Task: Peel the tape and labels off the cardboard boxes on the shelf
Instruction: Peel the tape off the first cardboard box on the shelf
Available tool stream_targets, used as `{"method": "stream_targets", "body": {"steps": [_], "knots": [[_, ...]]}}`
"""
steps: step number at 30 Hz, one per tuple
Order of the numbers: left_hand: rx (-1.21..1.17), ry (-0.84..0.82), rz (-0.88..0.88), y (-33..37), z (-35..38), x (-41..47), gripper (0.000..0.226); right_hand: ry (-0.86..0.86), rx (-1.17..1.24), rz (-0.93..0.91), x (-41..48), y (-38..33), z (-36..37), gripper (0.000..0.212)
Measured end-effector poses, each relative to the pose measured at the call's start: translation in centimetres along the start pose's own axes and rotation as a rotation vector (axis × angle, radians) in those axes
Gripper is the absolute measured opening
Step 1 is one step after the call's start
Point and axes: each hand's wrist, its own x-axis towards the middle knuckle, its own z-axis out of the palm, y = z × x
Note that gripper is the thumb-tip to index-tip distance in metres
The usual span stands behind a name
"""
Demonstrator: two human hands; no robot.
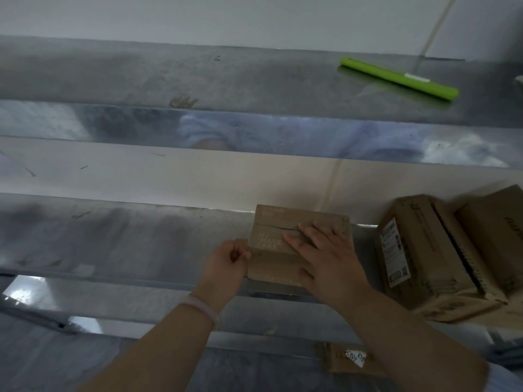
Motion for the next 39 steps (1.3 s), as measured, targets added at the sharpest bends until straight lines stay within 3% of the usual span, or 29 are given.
{"method": "stream_targets", "body": {"steps": [4, 11, 20, 25, 28, 30, 32, 36, 39], "knots": [[-0.093, -0.088, -0.063, -0.3, -0.6, 0.2, 0.018, -0.012, -0.015, 0.001, 0.0, 0.1, 0.1, 0.080], [-0.183, 0.045, -0.053, 0.4, -0.3, -0.9, 0.016, -0.033, 0.006, 0.012, -0.1, 0.0, -0.1, 0.078], [0.418, 0.146, 0.227, -0.2, -0.8, -0.7, 0.011, -0.050, -0.007, 0.020, 0.0, -0.2, -0.3, 0.076], [0.493, 0.111, 0.277, -0.4, -0.6, -0.1, 0.010, -0.079, -0.006, 0.030, 0.1, -0.4, -0.6, 0.073], [0.381, 0.145, 0.292, -0.6, -0.3, -0.1, 0.006, -0.094, 0.029, 0.032, -0.2, -0.5, -0.8, 0.070], [0.382, 0.197, 0.430, -0.2, 0.2, -0.1, 0.033, -0.077, 0.111, 0.033, -0.3, -0.5, -1.2, 0.068], [0.452, 0.115, 0.594, 1.0, 1.2, 0.3, 0.053, -0.061, 0.242, 0.024, -0.3, 0.0, -1.6, 0.066], [0.736, -0.034, 0.746, 2.6, 3.3, 1.7, 0.049, -0.062, 0.424, 0.013, -0.6, 1.1, -2.2, 0.059], [0.864, -0.006, 0.693, 3.2, 3.7, 1.7, 0.046, 0.144, 0.494, 0.244, -2.0, 1.6, -1.7, 0.055]]}}
